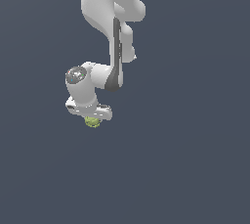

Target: Pick up the object and move it to a goal position.

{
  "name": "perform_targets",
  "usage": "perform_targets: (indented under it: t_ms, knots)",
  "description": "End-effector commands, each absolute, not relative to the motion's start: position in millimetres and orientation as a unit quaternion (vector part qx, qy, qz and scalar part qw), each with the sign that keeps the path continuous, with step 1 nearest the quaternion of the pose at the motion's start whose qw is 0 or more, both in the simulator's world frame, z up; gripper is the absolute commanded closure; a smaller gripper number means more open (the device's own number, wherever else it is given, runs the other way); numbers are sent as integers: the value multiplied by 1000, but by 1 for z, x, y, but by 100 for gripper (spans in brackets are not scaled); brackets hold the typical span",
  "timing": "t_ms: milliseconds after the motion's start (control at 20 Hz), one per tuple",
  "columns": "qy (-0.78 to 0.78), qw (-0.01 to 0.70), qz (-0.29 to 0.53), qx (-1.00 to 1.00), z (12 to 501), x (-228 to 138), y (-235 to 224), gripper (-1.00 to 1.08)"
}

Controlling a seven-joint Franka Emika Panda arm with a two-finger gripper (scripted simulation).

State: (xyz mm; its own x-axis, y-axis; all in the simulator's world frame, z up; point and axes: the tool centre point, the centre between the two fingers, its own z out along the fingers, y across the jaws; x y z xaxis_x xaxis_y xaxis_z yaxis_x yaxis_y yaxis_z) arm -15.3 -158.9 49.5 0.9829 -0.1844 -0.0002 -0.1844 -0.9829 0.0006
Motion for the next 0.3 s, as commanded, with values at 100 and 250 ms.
perform_targets:
  t_ms: [100,250]
  knots:
    - [-91,0,0,996,51,-20,-177,108]
    - [-91,0,0,996,51,-20,-180,108]
